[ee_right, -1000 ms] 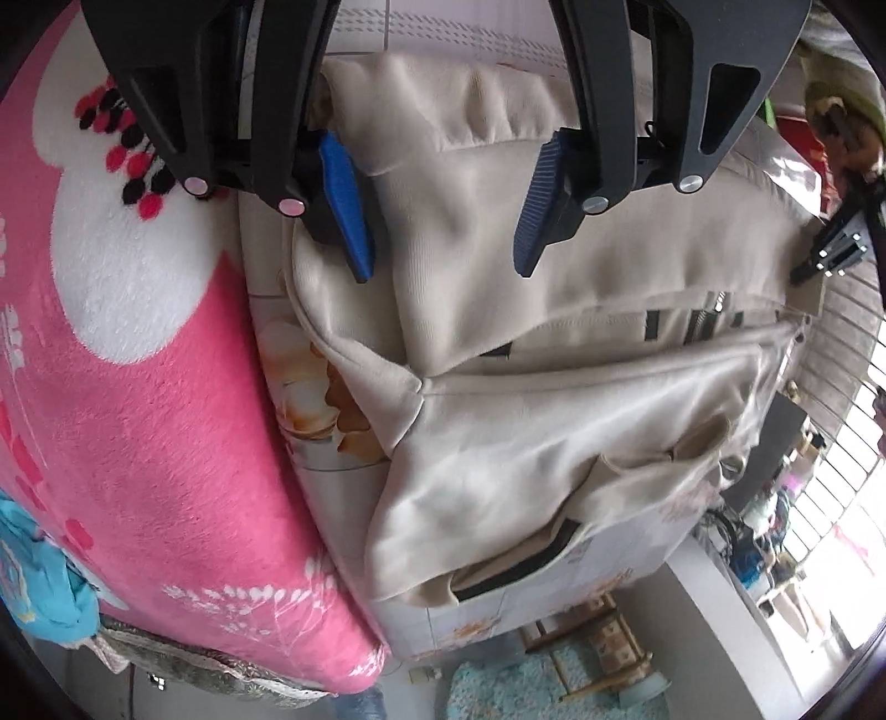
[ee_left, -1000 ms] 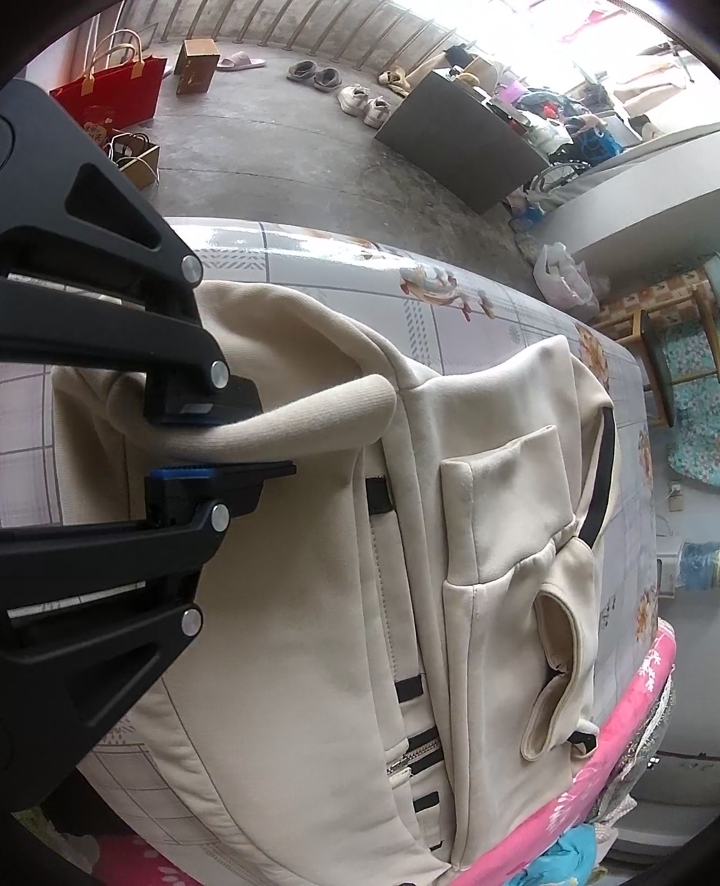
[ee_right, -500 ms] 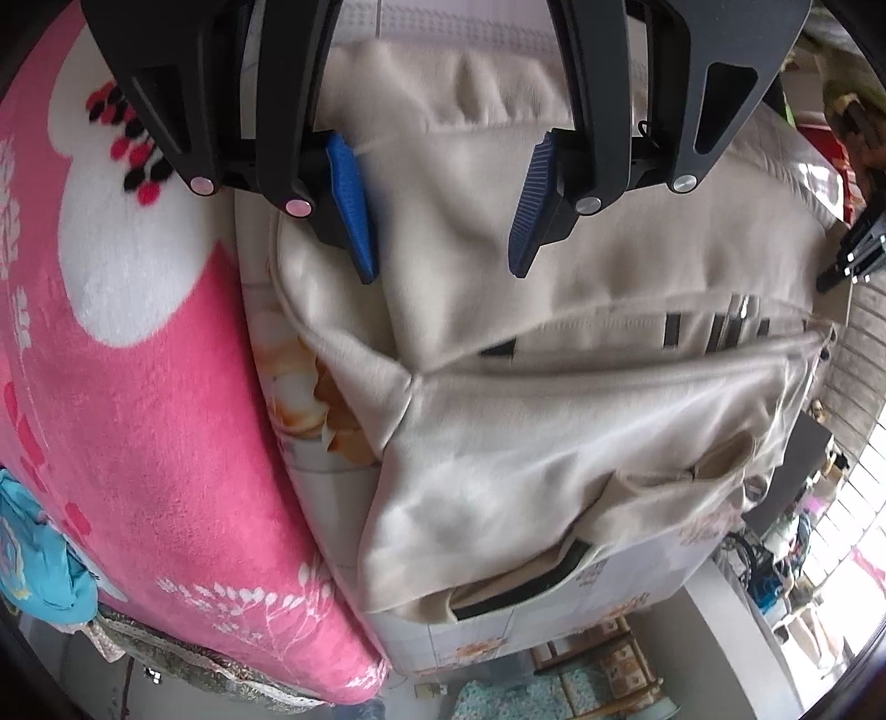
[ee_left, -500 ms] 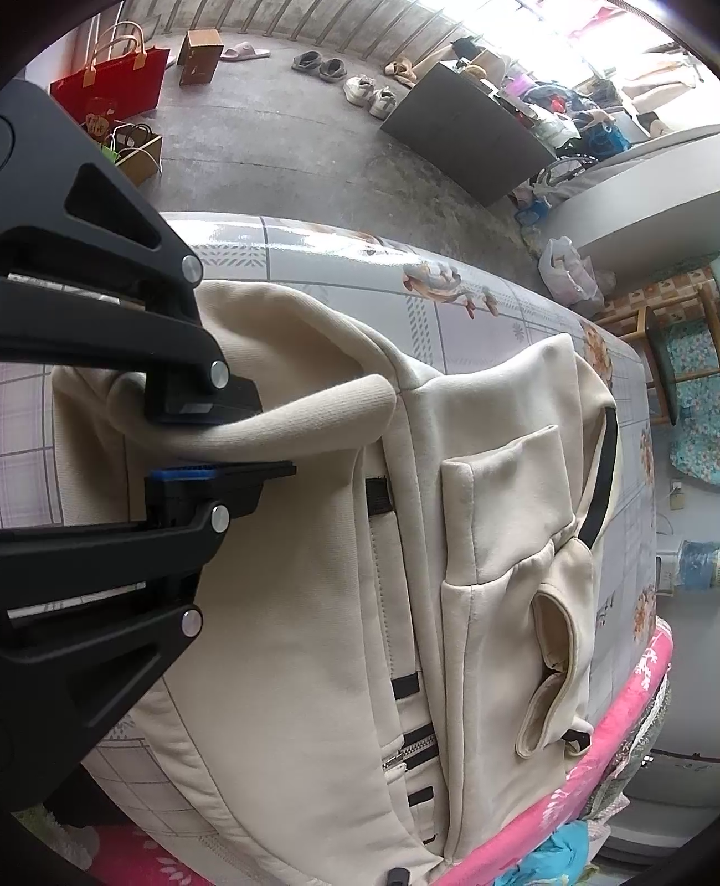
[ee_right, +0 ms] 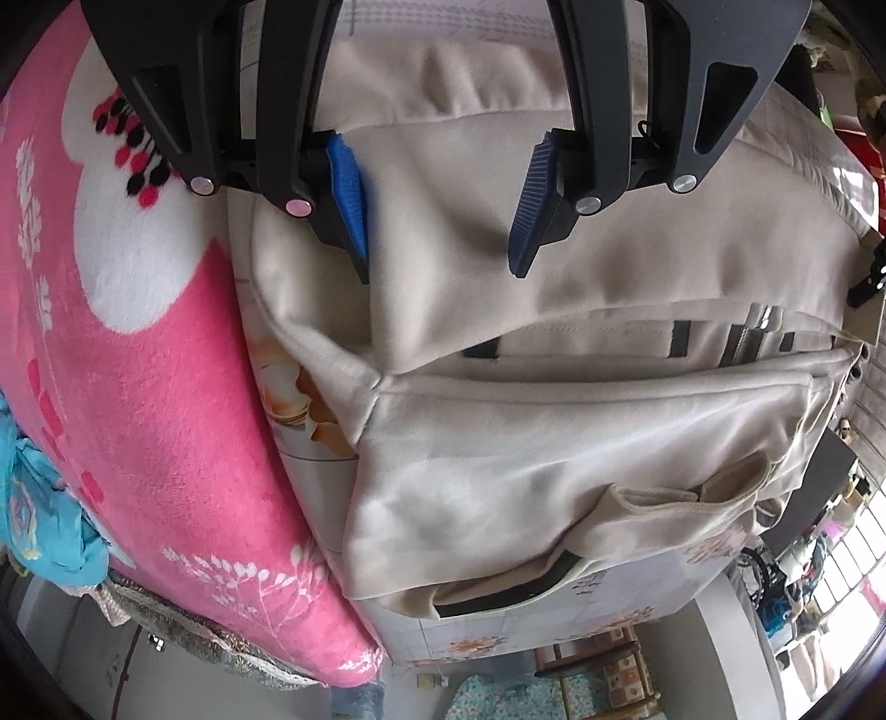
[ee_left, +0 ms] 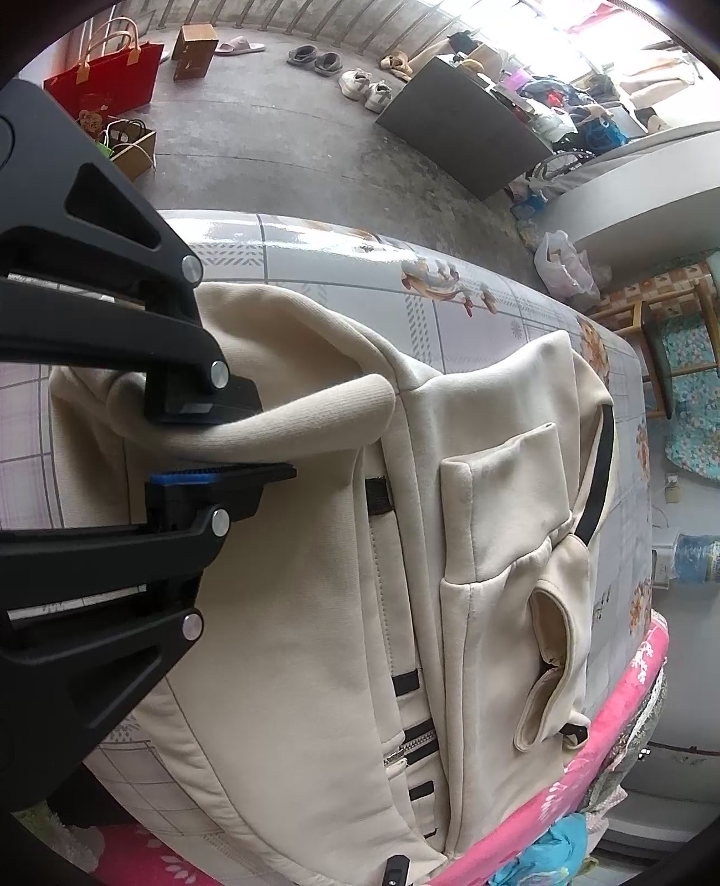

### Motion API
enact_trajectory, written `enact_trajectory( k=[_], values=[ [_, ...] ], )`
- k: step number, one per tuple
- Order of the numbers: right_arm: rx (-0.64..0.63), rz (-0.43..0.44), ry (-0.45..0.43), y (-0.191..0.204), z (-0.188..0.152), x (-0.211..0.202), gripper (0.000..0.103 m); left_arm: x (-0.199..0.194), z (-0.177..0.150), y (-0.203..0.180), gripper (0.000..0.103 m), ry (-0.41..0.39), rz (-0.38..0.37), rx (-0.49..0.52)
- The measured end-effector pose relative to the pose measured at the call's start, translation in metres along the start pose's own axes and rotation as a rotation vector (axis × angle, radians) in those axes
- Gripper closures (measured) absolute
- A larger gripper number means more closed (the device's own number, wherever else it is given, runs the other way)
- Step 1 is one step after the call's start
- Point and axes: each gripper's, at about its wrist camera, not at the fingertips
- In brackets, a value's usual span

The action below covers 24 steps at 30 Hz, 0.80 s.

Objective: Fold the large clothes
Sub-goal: 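Grasp the jacket side edge with the left tool while the right tool grasps beside it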

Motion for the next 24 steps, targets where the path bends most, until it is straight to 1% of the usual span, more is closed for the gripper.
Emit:
enact_trajectory(
  k=[4,7,10,13,17,24],
  values=[
    [-0.021,-0.035,-0.019,0.001,0.001,-0.002,0.061,0.000,0.000,0.000,0.089,-0.004,0.003,0.014],
    [0.006,-0.031,-0.026,-0.007,0.003,0.001,0.066,0.000,0.001,0.000,0.088,-0.005,0.005,0.012],
    [0.036,-0.008,-0.032,-0.013,0.003,0.005,0.067,0.000,0.001,0.000,0.088,-0.003,0.006,0.006],
    [0.022,-0.014,-0.041,-0.009,-0.001,0.002,0.069,0.001,0.002,-0.001,0.087,-0.004,0.015,0.007],
    [-0.010,-0.054,-0.051,-0.001,-0.008,-0.004,0.077,0.001,0.001,-0.005,0.087,-0.011,0.038,0.019],
    [-0.044,-0.136,-0.085,0.007,-0.010,-0.010,0.089,0.001,0.001,-0.009,0.087,-0.015,0.068,0.040]
  ],
)
Point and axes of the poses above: each gripper's, at about its wrist camera, not at the fingertips, and x roughly the way its jaws point, y to its left, z to its top, and after that the axes turned 10 degrees about -x, right-handed
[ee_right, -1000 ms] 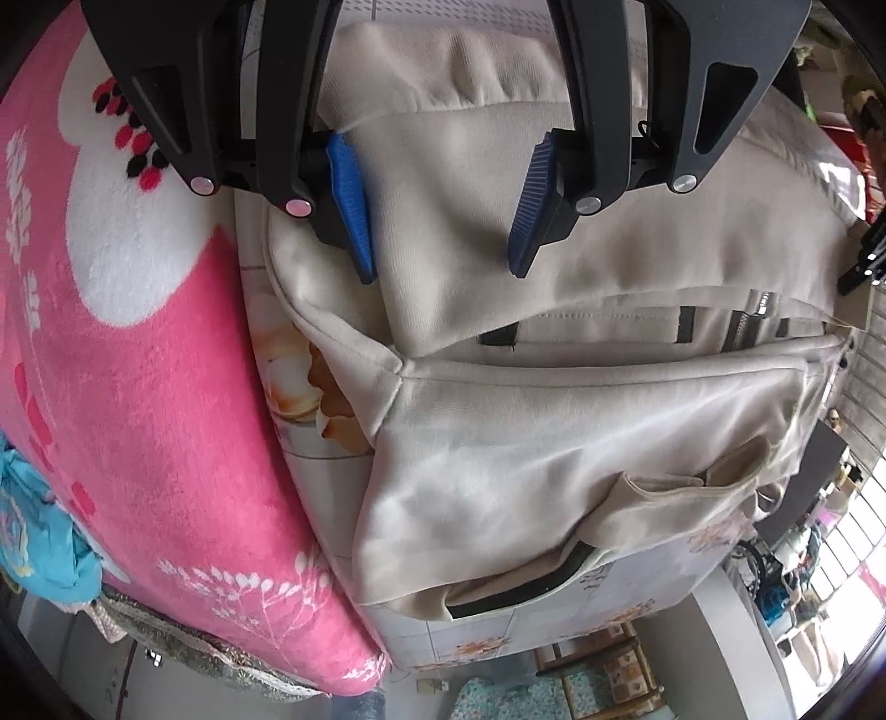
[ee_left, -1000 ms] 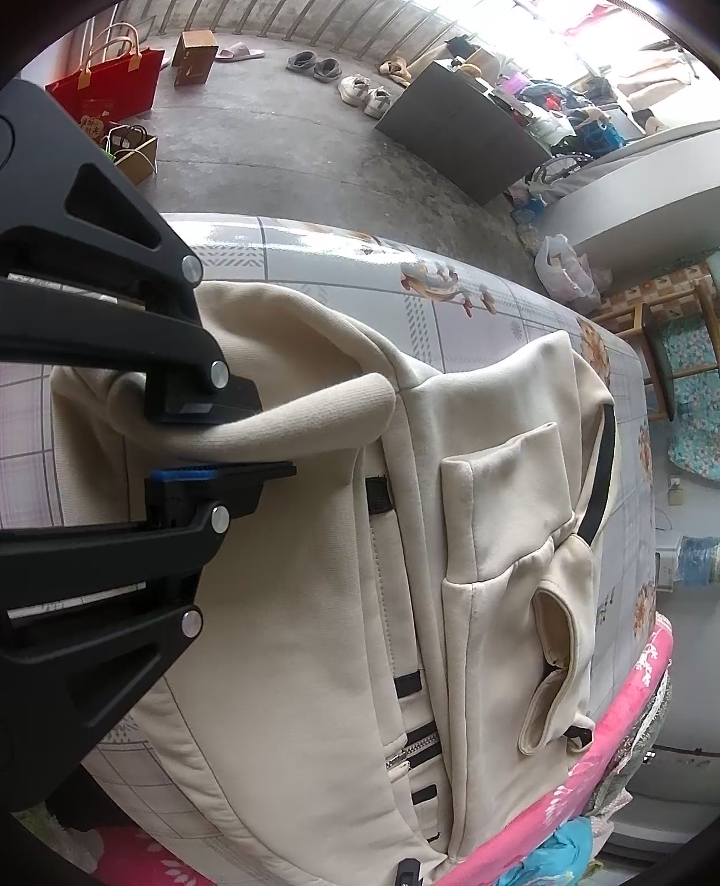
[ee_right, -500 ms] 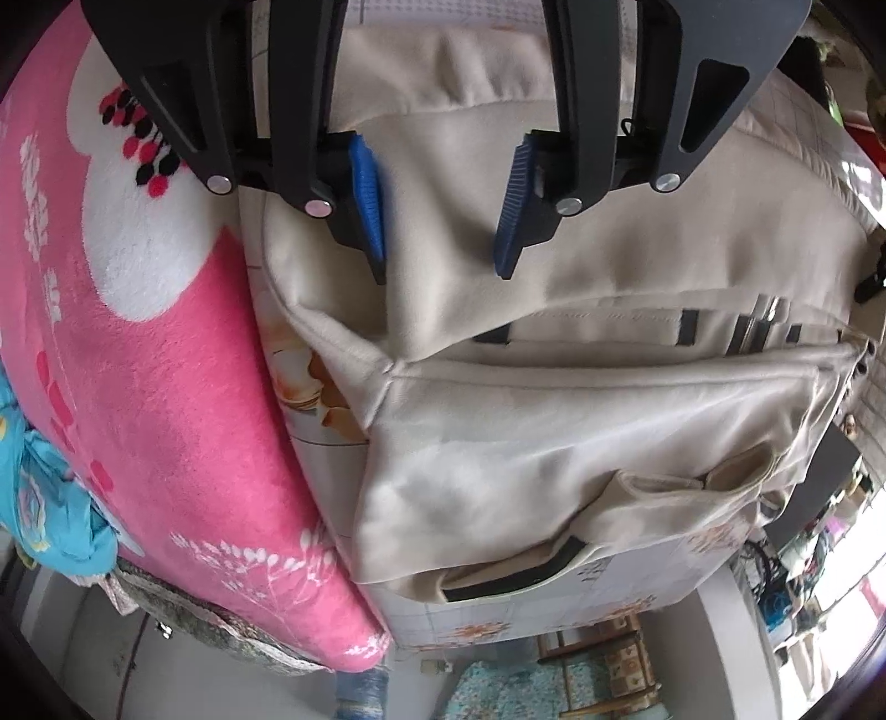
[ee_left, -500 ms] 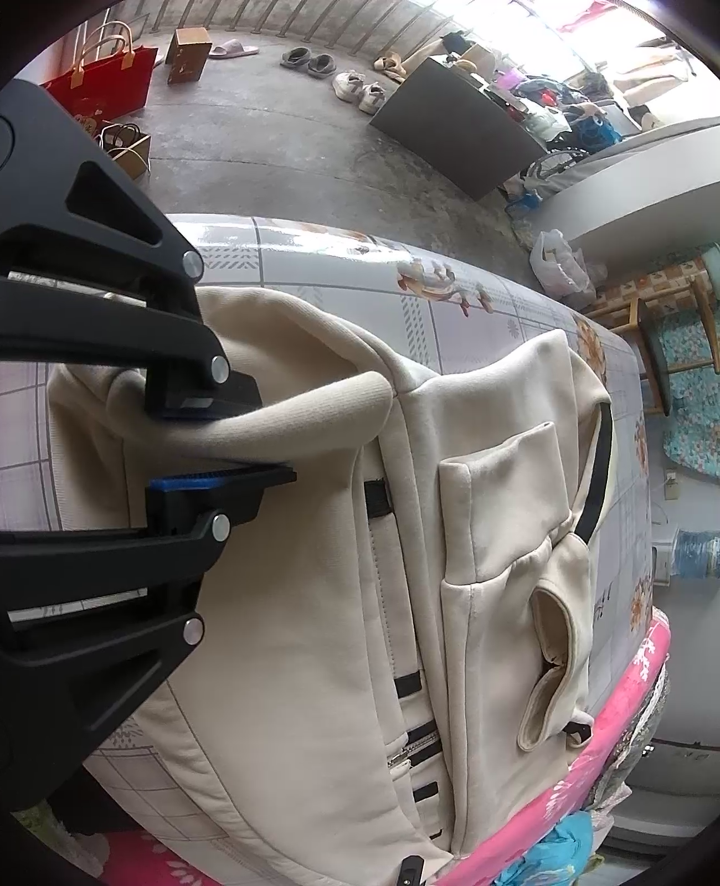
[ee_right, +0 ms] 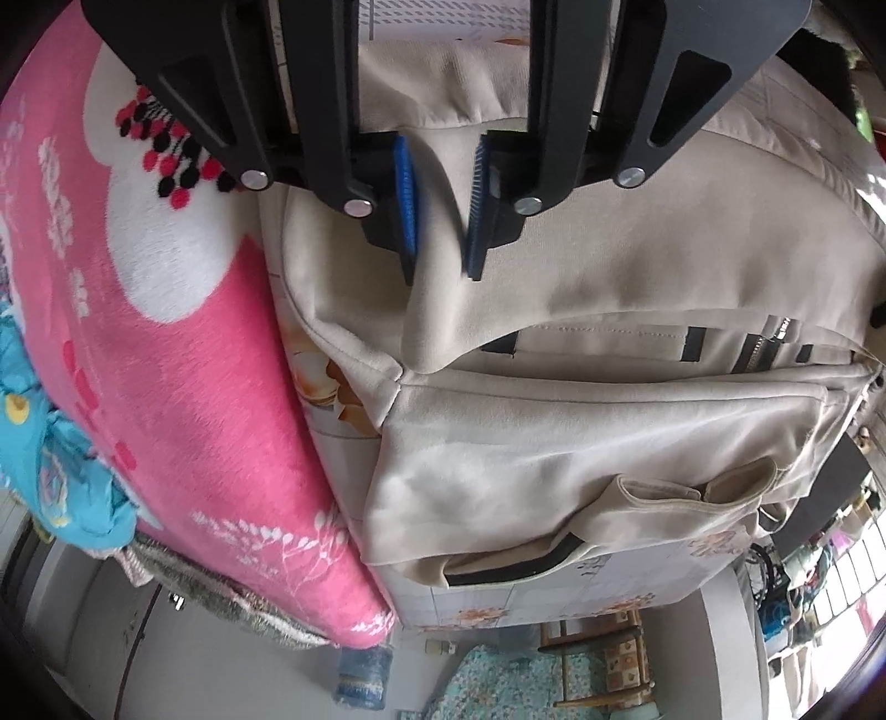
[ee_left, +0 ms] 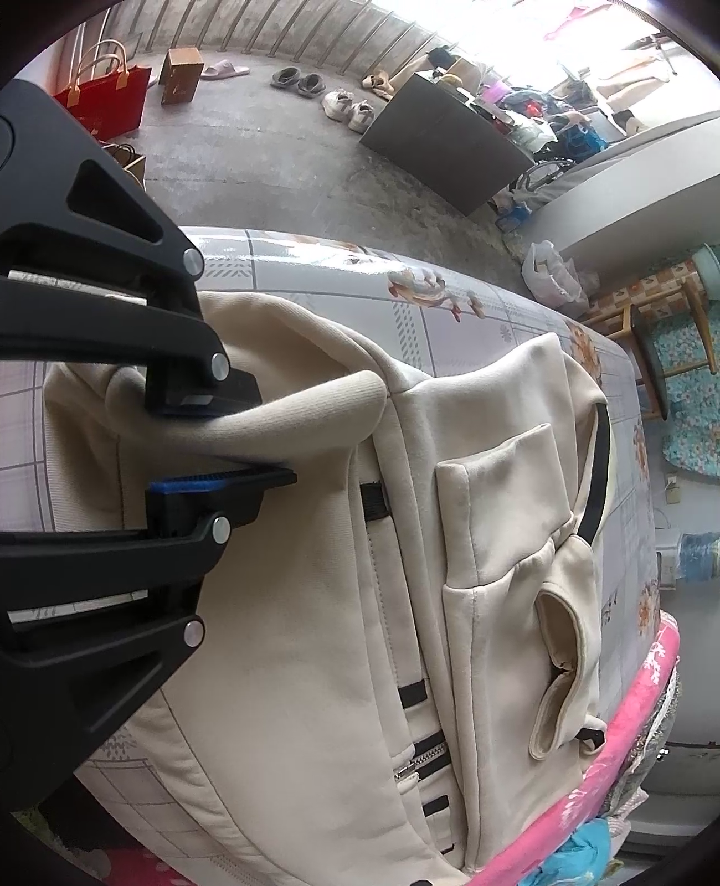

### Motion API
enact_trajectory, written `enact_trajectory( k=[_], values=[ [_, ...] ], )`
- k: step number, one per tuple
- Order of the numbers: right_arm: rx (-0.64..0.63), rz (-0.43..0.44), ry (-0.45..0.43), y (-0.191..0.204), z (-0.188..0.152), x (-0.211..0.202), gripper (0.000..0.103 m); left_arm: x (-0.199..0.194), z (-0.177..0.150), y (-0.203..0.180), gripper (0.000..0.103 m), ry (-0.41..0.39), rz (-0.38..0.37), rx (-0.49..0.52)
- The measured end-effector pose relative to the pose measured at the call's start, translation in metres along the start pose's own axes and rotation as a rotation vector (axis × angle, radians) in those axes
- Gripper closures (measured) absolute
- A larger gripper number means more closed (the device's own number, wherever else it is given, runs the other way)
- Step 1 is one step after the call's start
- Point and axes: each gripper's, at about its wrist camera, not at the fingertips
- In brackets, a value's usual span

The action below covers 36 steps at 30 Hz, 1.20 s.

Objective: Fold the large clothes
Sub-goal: 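Grasp the jacket side edge with the left tool while the right tool grasps beside it, then lift the jacket side edge with both tools and fold it across the jacket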

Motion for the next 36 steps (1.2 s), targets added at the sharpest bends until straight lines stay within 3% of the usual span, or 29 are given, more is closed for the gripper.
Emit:
enact_trajectory(
  k=[15,25,36],
  values=[
    [-0.021,-0.076,-0.049,0.010,-0.008,-0.001,0.091,0.000,-0.004,-0.011,0.087,-0.039,0.070,0.055],
    [0.035,-0.019,-0.089,0.000,-0.015,-0.005,0.091,0.001,0.004,-0.010,0.092,-0.019,0.111,-0.003],
    [0.077,0.039,-0.151,-0.011,-0.022,-0.021,0.095,-0.023,0.010,-0.018,0.097,-0.068,0.154,-0.008]
  ],
)
Point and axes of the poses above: each gripper's, at about its wrist camera, not at the fingertips, and x roughly the way its jaws point, y to its left, z to its top, and after that the axes turned 10 degrees about -x, right-handed
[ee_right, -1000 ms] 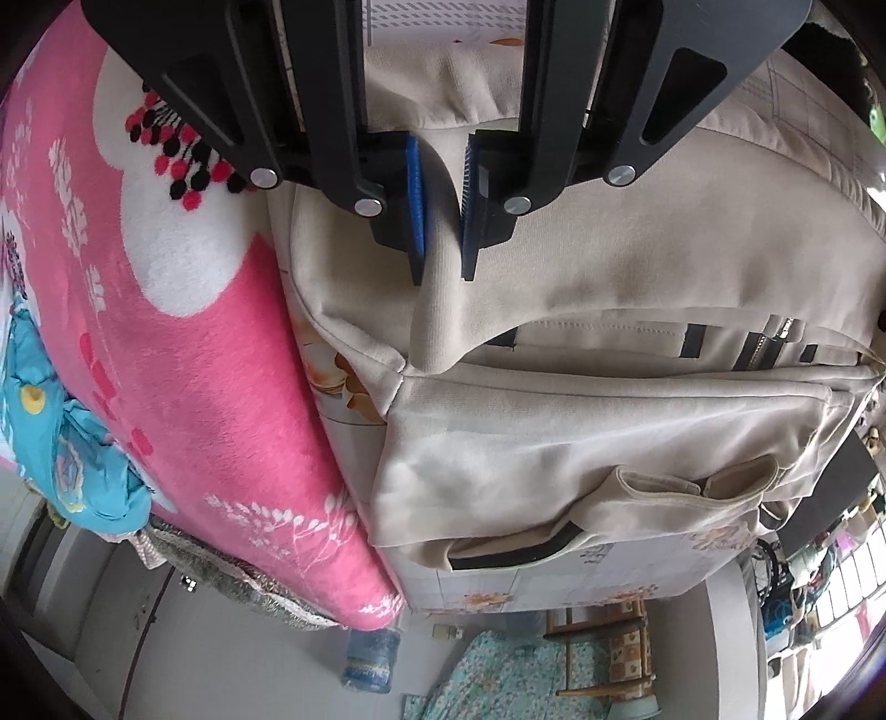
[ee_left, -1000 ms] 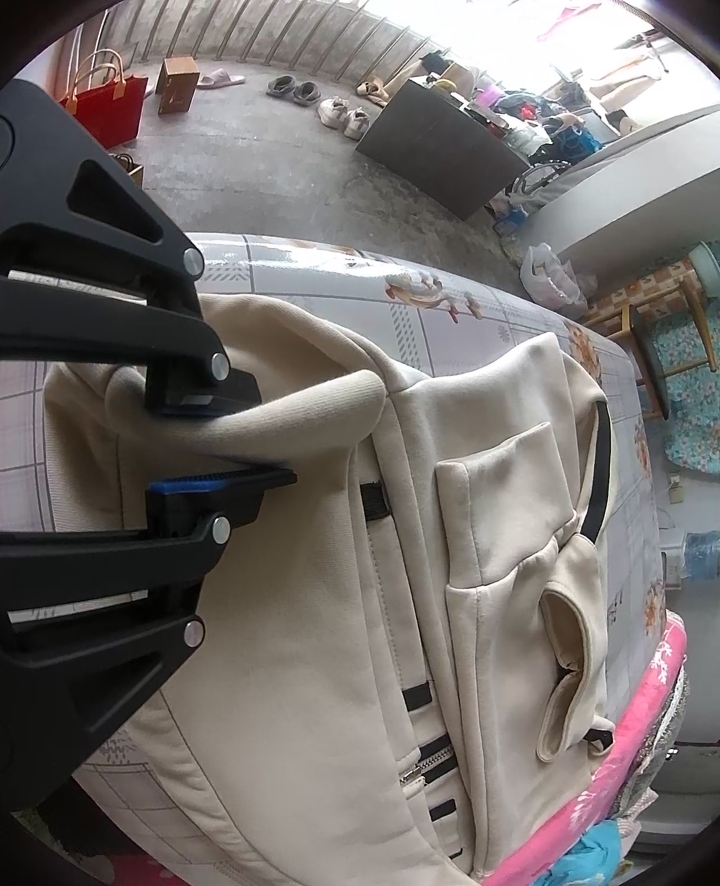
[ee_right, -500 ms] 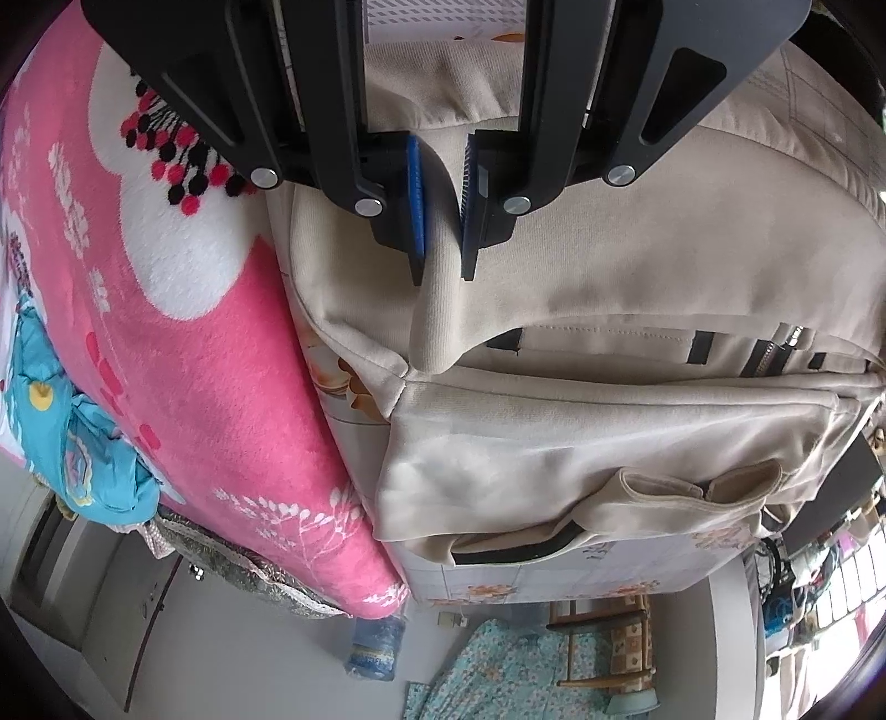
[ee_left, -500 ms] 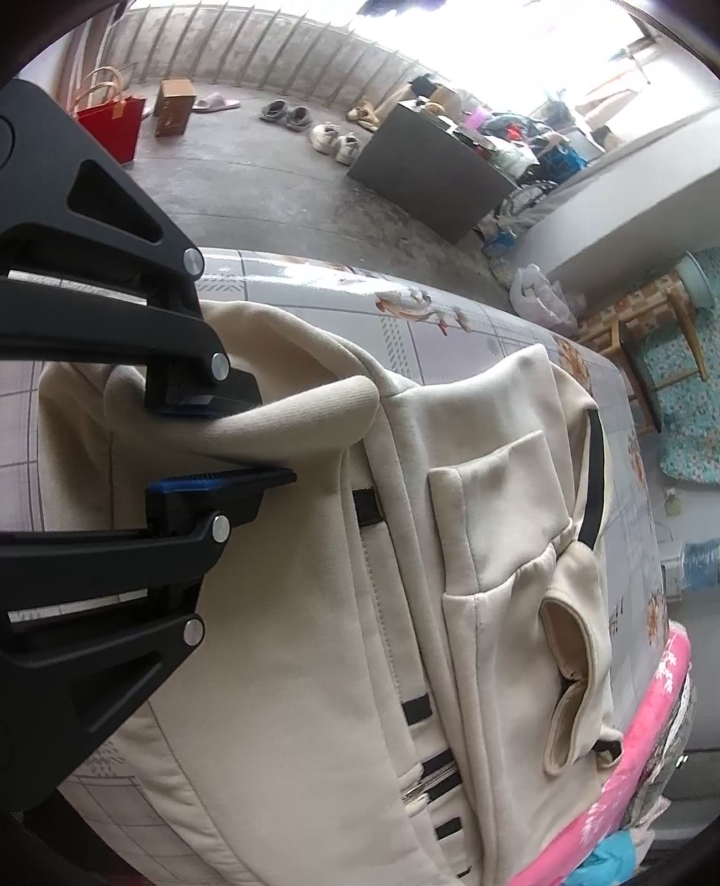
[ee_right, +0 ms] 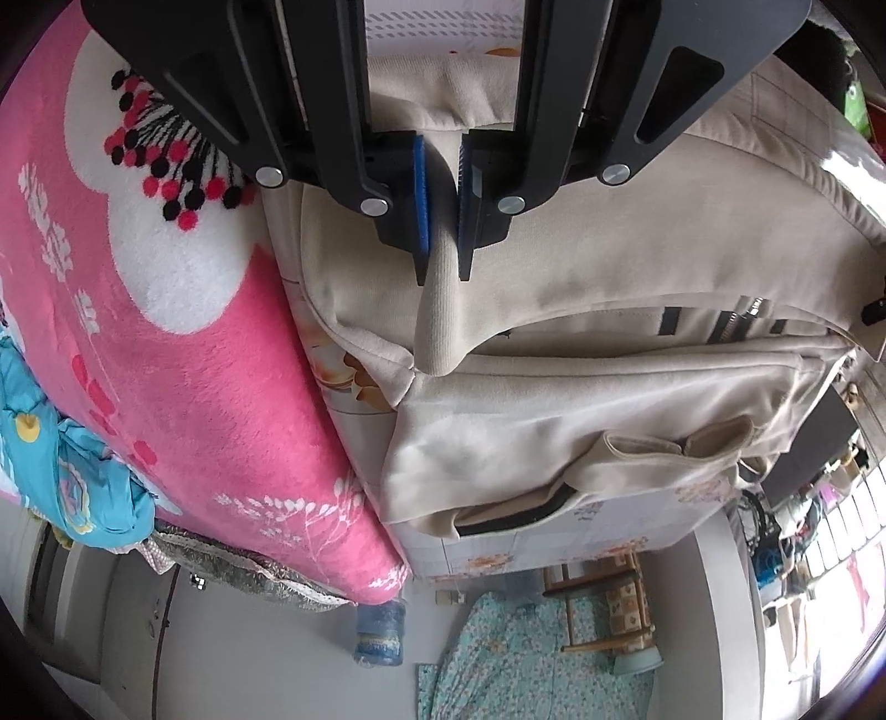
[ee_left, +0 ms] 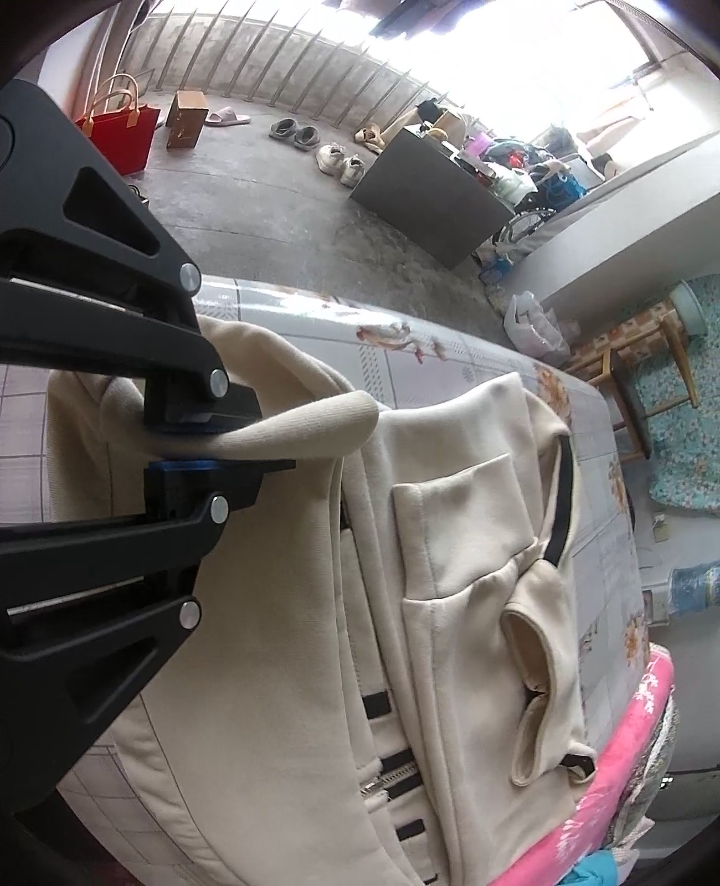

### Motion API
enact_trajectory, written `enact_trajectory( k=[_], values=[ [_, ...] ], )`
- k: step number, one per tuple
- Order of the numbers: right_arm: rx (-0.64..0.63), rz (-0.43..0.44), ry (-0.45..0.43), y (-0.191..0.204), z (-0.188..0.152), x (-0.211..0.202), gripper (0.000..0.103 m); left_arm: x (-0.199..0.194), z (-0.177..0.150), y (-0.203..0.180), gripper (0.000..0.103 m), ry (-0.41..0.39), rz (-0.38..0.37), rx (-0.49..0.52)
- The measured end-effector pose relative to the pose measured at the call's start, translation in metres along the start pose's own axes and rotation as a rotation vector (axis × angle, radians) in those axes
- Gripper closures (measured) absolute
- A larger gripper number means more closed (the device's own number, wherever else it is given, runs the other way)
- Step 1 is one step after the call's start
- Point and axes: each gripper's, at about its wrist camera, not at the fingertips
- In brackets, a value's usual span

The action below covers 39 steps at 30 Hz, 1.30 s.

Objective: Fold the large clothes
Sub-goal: 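Lift the jacket side edge with both tools and fold it across the jacket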

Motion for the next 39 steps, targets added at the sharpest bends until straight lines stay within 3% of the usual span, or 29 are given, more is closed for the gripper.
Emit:
enact_trajectory(
  k=[20,39],
  values=[
    [0.053,0.064,-0.132,-0.008,-0.004,-0.038,0.096,-0.030,-0.001,0.002,0.097,-0.080,0.032,-0.043],
    [0.008,0.073,-0.170,-0.007,0.010,-0.040,0.096,-0.056,0.019,0.004,0.097,-0.161,0.039,-0.113]
  ],
)
Point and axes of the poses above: each gripper's, at about its wrist camera, not at the fingertips, and x roughly the way its jaws point, y to its left, z to its top, and after that the axes turned 10 degrees about -x, right-handed
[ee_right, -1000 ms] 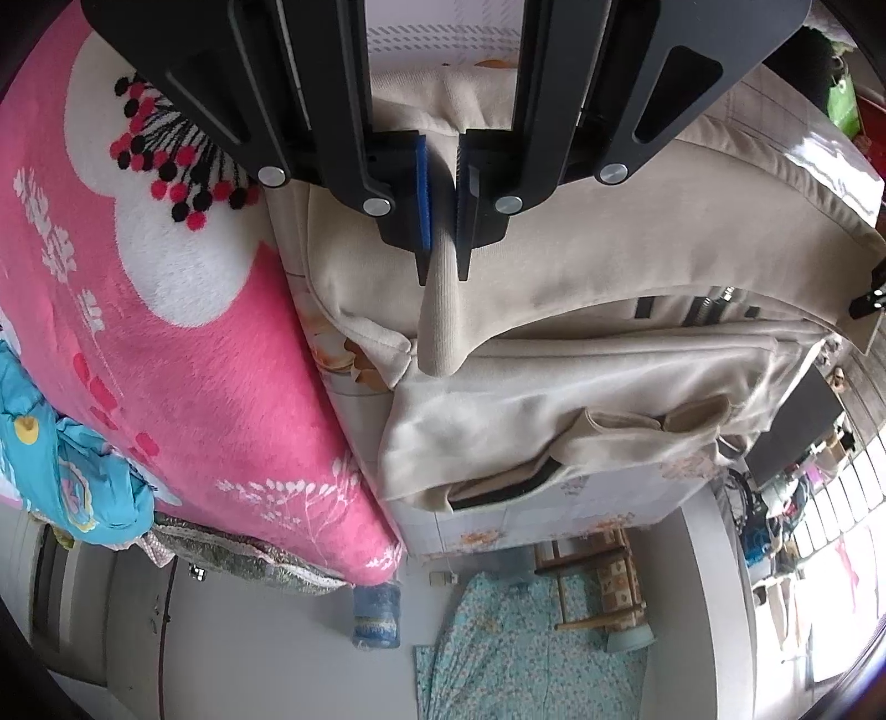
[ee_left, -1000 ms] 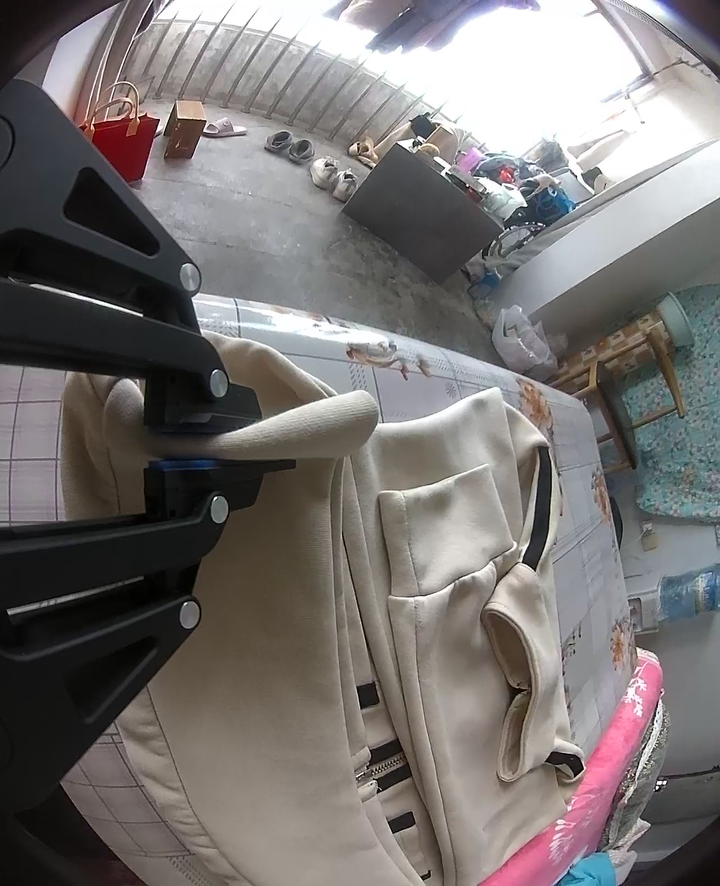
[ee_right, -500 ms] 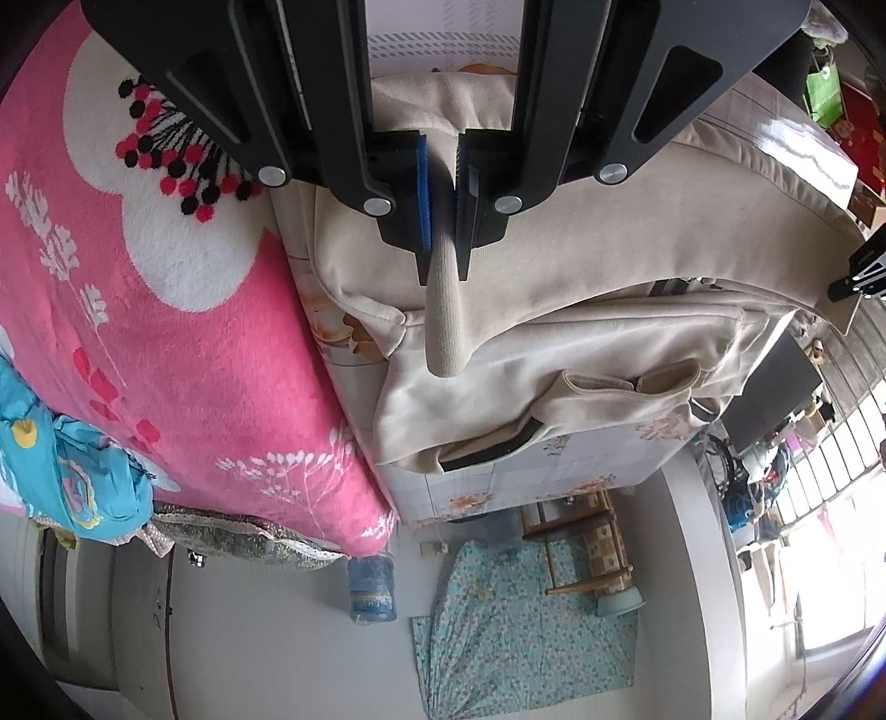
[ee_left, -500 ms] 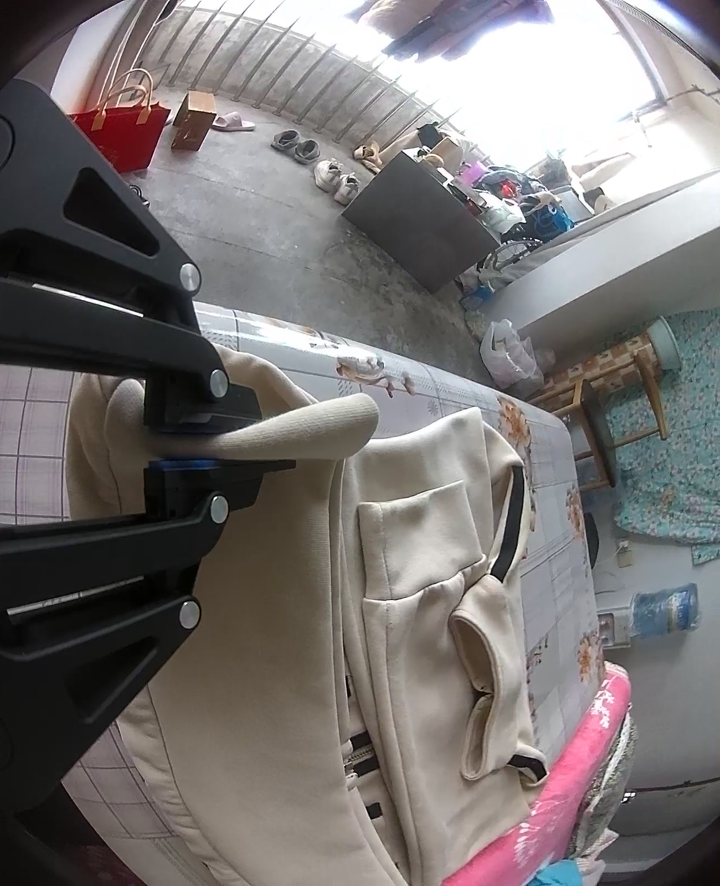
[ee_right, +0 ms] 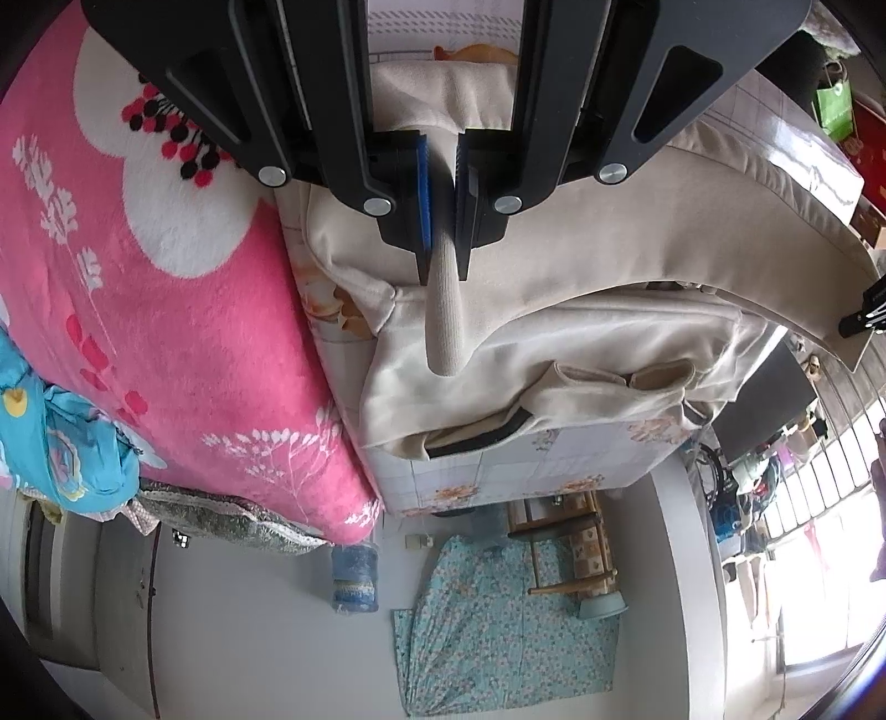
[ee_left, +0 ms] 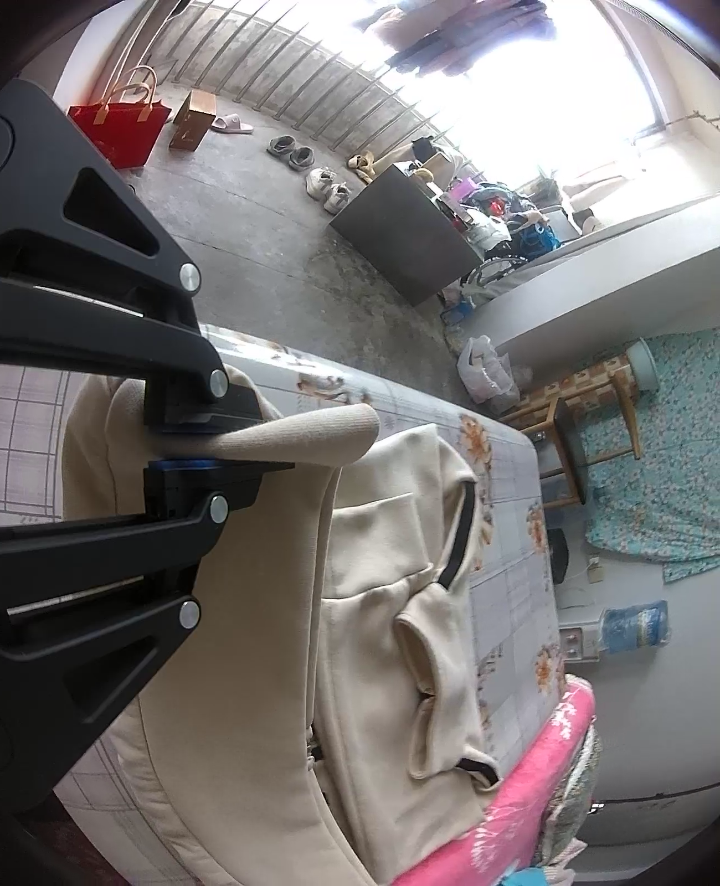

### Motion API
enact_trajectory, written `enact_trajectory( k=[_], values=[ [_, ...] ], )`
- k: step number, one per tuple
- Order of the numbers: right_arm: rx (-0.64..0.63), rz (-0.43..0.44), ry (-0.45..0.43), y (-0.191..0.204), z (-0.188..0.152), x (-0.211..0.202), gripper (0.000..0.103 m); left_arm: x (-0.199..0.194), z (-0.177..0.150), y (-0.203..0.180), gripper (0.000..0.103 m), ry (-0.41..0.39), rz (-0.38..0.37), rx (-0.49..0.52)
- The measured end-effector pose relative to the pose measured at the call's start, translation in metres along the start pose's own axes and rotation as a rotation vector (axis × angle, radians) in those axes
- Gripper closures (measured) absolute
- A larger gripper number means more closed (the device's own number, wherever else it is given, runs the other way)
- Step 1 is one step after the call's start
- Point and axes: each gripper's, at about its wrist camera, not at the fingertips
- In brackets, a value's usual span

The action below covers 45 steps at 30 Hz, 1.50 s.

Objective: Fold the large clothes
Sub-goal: 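Lift the jacket side edge with both tools and fold it across the jacket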

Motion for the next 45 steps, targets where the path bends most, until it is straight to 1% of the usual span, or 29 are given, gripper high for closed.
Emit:
enact_trajectory(
  k=[3,8,14,18,20,25,32,45],
  values=[
    [0.011,0.005,-0.021,-0.003,0.005,-0.004,0.096,-0.003,0.004,0.003,0.097,-0.011,-0.002,-0.012],
    [0.025,0.016,-0.060,-0.004,0.015,-0.014,0.096,-0.005,0.010,0.013,0.097,-0.011,-0.022,-0.069],
    [0.027,0.025,-0.093,-0.001,0.024,-0.022,0.096,-0.014,0.013,0.027,0.097,-0.033,-0.085,-0.136],
    [0.032,0.049,-0.106,0.000,0.024,-0.030,0.096,-0.016,0.008,0.033,0.097,-0.022,-0.100,-0.160],
    [0.034,0.064,-0.112,0.001,0.024,-0.033,0.096,-0.015,0.004,0.036,0.097,-0.009,-0.098,-0.163],
    [0.033,0.060,-0.123,0.002,0.026,-0.037,0.096,-0.015,-0.001,0.041,0.097,-0.003,-0.100,-0.188],
    [0.034,0.043,-0.129,0.002,0.030,-0.035,0.096,-0.025,0.009,0.041,0.097,-0.047,-0.117,-0.187],
    [0.037,0.039,-0.158,-0.004,0.044,-0.034,0.096,-0.027,0.025,0.042,0.097,-0.079,-0.125,-0.203]
  ],
)
Point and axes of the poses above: each gripper's, at about its wrist camera, not at the fingertips, and x roughly the way its jaws point, y to its left, z to its top, and after that the axes turned 10 degrees about -x, right-handed
